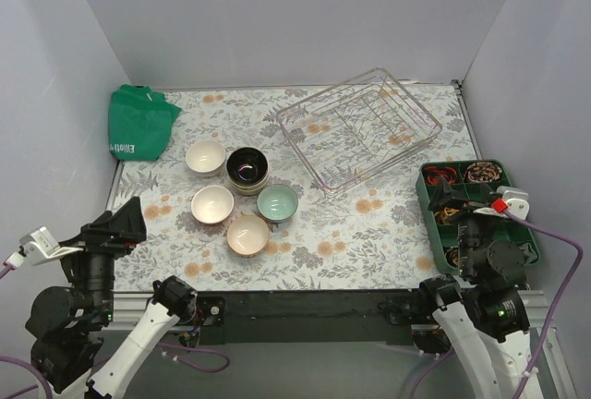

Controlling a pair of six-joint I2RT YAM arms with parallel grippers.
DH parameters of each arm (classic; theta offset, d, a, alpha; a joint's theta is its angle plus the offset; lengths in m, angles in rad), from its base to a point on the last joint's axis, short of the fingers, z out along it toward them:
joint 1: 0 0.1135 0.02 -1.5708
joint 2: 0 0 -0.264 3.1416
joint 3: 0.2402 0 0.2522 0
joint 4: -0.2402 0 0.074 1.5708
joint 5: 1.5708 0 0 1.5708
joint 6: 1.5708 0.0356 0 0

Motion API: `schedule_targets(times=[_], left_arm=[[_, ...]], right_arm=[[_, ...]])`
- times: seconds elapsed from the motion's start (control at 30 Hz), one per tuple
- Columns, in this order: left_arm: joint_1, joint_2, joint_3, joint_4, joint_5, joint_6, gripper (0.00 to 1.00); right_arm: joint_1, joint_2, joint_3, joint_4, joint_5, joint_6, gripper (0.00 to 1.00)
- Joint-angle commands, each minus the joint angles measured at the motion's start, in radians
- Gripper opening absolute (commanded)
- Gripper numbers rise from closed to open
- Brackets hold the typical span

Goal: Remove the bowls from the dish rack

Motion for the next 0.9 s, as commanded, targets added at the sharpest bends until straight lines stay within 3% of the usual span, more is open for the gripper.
schedule_targets(times=[0.0, 0.87], left_arm=[[-0.002, -0.030, -0.021, -0.037, 0.013, -0.005, 0.98], [-0.002, -0.090, -0.127, 0.040, 0.024, -0.002, 0.98]], right_arm=[[0.000, -0.067, -0.030, 0.046, 0.005, -0.026, 0.99], [0.000, -0.167, -0.137, 0.066, -0.027, -0.039, 0.99]])
